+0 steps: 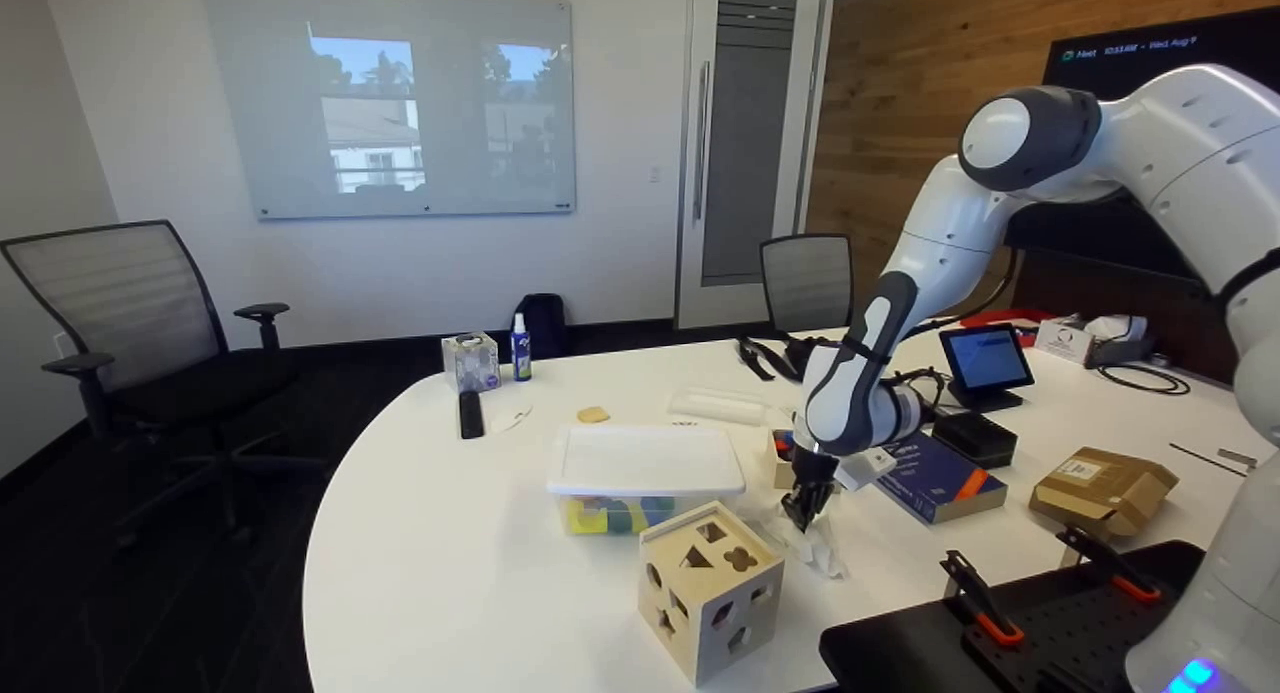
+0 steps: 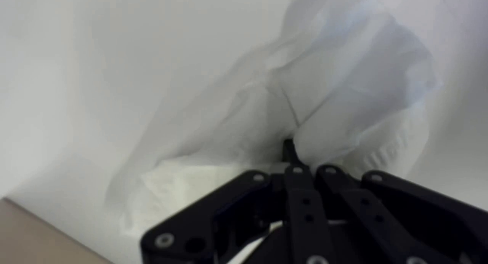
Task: Use the white napkin to wipe the tabletop.
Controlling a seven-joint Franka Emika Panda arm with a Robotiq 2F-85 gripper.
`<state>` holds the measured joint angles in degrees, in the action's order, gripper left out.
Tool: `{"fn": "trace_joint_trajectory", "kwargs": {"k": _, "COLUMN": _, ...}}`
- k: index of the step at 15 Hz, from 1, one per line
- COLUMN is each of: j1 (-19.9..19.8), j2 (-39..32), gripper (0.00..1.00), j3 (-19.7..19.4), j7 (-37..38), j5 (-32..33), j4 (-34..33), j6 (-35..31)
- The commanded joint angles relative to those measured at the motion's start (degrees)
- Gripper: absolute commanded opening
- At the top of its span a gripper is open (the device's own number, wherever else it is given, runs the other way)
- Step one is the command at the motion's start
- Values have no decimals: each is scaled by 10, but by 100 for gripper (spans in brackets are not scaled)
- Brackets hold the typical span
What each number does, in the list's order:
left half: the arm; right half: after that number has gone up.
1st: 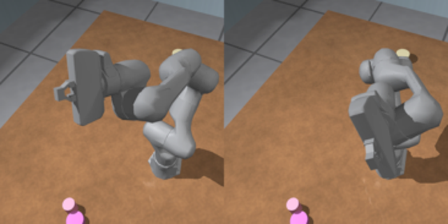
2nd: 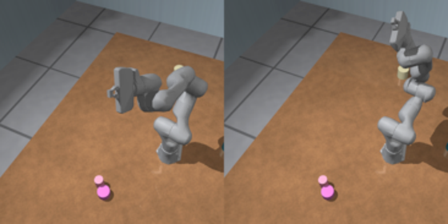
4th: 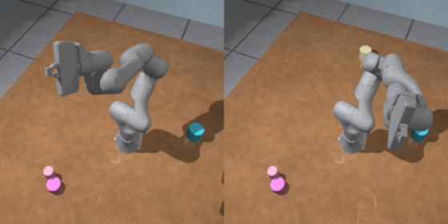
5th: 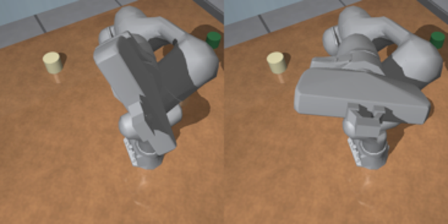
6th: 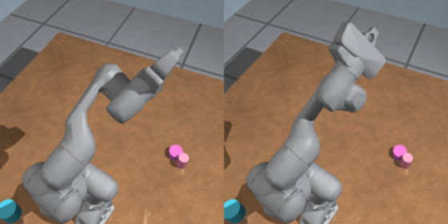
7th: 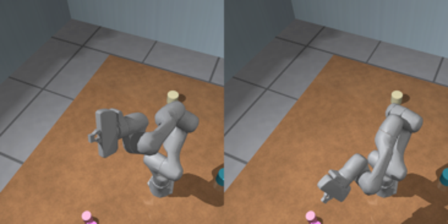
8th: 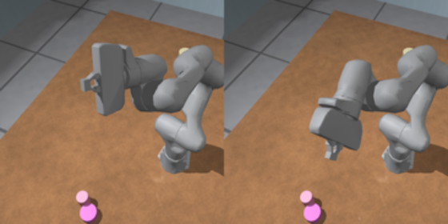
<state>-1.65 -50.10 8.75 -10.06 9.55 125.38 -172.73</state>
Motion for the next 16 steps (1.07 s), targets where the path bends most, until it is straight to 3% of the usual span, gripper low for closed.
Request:
{"fn": "trace_joint_trajectory", "kwargs": {"k": 1, "j1": 50, "j2": -2, "gripper": 1, "j3": -52, "j7": 13, "j5": 2, "j4": -7, "j6": -24}}
{"fn": "trace_joint_trajectory", "kwargs": {"k": 7, "j1": 103, "j2": 29, "gripper": 1, "j3": -145, "j7": 46, "j5": -4, "j4": 42, "j6": -60}}
{"fn": "trace_joint_trajectory", "kwargs": {"k": 10, "j1": 104, "j2": 33, "gripper": 1, "j3": -172, "j7": 53, "j5": -9, "j4": 65, "j6": -71}}
{"fn": "trace_joint_trajectory", "kwargs": {"k": 13, "j1": 88, "j2": 51, "gripper": 1, "j3": -167, "j7": 48, "j5": -9, "j4": 97, "j6": -56}}
{"fn": "trace_joint_trajectory", "kwargs": {"k": 16, "j1": 38, "j2": 68, "gripper": 1, "j3": -114, "j7": 18, "j5": 2, "j4": 123, "j6": -28}}
